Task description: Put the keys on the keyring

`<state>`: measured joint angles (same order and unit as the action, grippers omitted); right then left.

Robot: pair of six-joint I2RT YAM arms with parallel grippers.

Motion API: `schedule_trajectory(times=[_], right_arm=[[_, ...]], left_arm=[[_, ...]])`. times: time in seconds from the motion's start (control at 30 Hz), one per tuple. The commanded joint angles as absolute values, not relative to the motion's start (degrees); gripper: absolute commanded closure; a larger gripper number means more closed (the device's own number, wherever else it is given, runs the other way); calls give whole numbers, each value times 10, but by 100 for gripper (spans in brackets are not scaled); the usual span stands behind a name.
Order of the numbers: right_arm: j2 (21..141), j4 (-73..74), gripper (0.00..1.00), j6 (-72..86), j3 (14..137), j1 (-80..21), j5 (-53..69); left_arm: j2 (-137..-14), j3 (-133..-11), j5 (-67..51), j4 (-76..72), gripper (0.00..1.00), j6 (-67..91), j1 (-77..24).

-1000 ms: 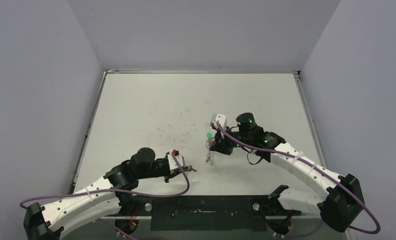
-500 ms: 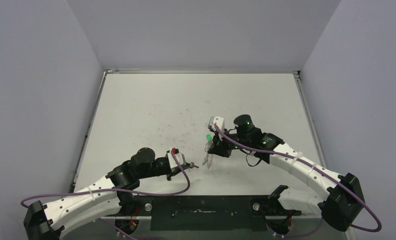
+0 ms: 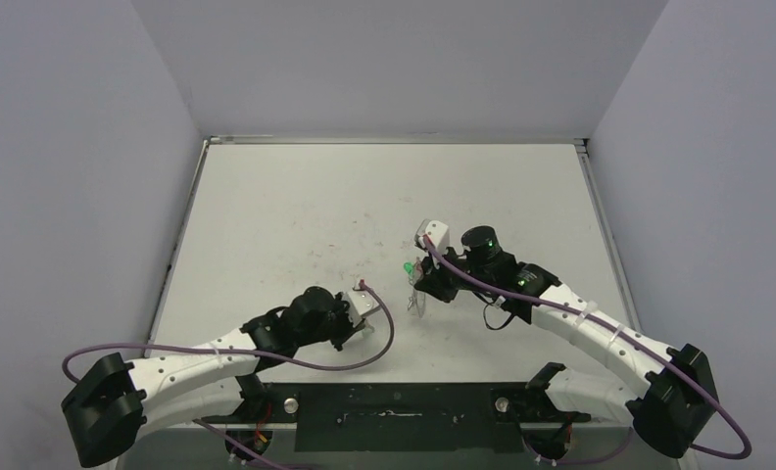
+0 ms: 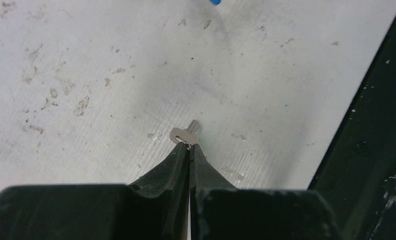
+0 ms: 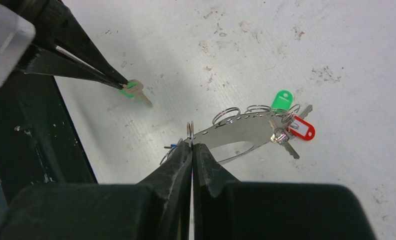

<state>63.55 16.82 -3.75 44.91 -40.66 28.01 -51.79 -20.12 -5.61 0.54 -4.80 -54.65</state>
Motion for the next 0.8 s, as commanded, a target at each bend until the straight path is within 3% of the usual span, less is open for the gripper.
schedule_trajectory(times=[0.0, 0.37, 0.77], right_arm=[[611, 146, 100, -29, 448, -409, 244], [608, 154, 100, -26, 448, -407, 240], [619, 154, 100, -25, 448, -408, 243]], left_arm=[[-568, -244, -5, -23, 94, -20, -546], [-625, -309, 83, 42, 48, 95, -543], [-683, -330, 111, 146, 50, 299, -540]])
